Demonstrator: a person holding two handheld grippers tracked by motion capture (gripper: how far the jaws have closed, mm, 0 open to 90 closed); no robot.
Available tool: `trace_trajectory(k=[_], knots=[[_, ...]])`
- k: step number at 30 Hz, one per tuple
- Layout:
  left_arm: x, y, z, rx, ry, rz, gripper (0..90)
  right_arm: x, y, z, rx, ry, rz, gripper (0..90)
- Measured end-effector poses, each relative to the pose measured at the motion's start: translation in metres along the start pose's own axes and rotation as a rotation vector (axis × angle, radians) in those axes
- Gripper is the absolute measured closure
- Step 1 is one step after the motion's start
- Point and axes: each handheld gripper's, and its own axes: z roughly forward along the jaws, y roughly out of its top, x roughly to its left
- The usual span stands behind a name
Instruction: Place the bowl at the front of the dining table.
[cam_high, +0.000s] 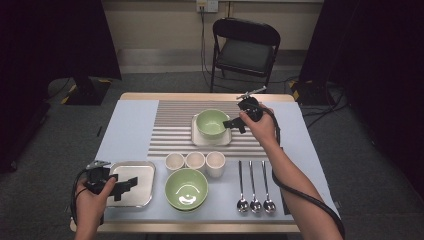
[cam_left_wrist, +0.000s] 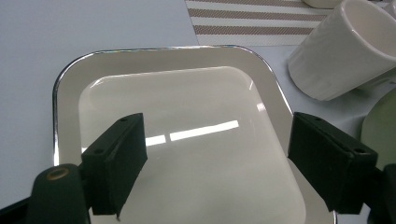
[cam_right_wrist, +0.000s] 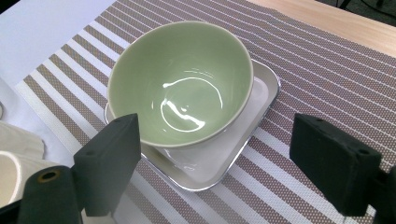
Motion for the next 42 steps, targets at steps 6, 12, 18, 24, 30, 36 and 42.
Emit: trace_trajectory(k=[6, 12, 18, 24, 30, 36, 42], knots=[[-0.002, 0.001, 0.000, -0.004, -0.002, 0.000, 19.1, 0.000, -0.003, -0.004, -0.006, 0.010, -0.007, 15.9], [-0.004, 0.002, 0.001, -0.001, -0.003, 0.006, 19.1, 0.000, -0.006, -0.008, -0.005, 0.016, -0.010, 15.8], [-0.006, 0.002, 0.001, 0.000, -0.003, 0.005, 19.0, 0.000, -0.007, -0.010, -0.007, 0.018, -0.008, 15.7], [-0.006, 0.003, 0.000, -0.002, -0.004, 0.010, 19.0, 0.001, -0.009, -0.013, -0.010, 0.024, -0.019, 15.6], [-0.005, 0.001, -0.001, -0.003, 0.001, 0.008, 19.0, 0.002, -0.009, -0.015, -0.014, 0.033, -0.023, 15.6], [-0.006, 0.001, -0.001, -0.002, 0.000, 0.010, 19.0, 0.001, -0.010, -0.018, -0.023, 0.046, -0.027, 15.5], [-0.006, 0.002, -0.002, -0.006, -0.002, 0.008, 19.0, 0.000, -0.014, -0.020, -0.014, 0.046, -0.019, 15.5]])
